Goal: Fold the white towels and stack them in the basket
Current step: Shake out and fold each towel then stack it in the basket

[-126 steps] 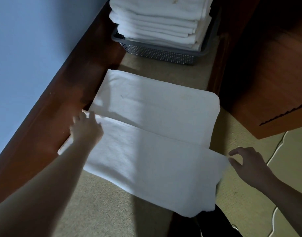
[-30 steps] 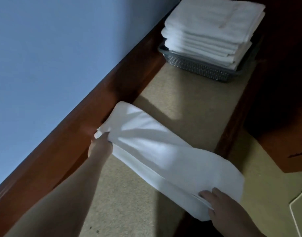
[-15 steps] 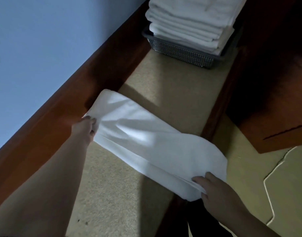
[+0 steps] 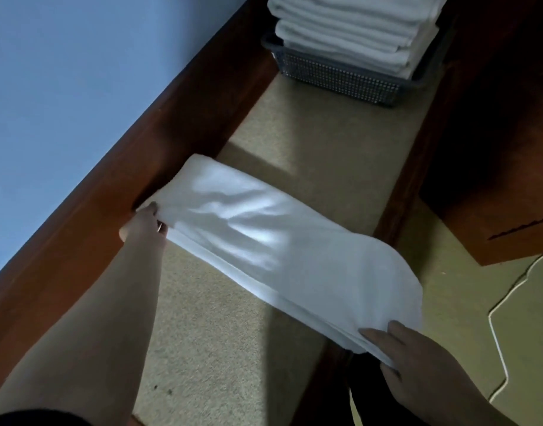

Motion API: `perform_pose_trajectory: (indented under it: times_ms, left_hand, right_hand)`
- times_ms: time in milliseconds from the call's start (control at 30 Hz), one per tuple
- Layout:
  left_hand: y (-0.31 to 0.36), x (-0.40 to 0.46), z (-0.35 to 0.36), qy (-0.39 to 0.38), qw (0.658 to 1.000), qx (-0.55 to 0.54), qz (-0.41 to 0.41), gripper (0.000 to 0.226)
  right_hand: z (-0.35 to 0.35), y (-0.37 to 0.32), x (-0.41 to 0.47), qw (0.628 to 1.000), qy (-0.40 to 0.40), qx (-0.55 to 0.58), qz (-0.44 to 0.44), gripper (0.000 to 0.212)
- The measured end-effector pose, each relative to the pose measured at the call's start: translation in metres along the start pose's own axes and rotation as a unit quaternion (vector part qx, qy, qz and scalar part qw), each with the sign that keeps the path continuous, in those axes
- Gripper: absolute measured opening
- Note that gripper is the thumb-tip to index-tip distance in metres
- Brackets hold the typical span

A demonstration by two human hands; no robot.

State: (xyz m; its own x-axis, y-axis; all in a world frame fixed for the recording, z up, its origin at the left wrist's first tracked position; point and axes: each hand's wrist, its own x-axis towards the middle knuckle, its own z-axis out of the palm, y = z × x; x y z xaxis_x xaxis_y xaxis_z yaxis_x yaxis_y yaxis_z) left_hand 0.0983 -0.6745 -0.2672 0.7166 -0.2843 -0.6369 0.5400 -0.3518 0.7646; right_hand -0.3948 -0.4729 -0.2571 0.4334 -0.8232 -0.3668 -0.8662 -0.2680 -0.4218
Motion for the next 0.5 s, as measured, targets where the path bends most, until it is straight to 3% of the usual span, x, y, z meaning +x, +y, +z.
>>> perform_pose_trajectory:
  times_ms: [133,300,400,500]
  left_hand:
    - [-0.005,-0.006,-0.008,0.014,1.0,0.003,-0.006,0.036]
    - [-0.022,0.017,-0.02,-0.039,0.997,0.021,-0.067,0.041]
    - [-0.022,0.027,-0.019,-0.042,0.997,0.025,-0.063,0.048]
    - [-0.03,0.02,-0.013,-0.061,0.992,0.068,-0.081,0.055]
  right_hand:
    - [0.014,0.016,-0.005,0.999,-0.05,-0.004,-0.006,0.056]
    - [0.03,0.02,-0.01,0.997,0.064,-0.02,-0.037,0.057]
    - [0.041,0.03,-0.014,0.998,0.055,-0.018,-0.02,0.053]
    - [0.036,0.031,-0.014,0.99,0.081,0.102,0.061,0.038]
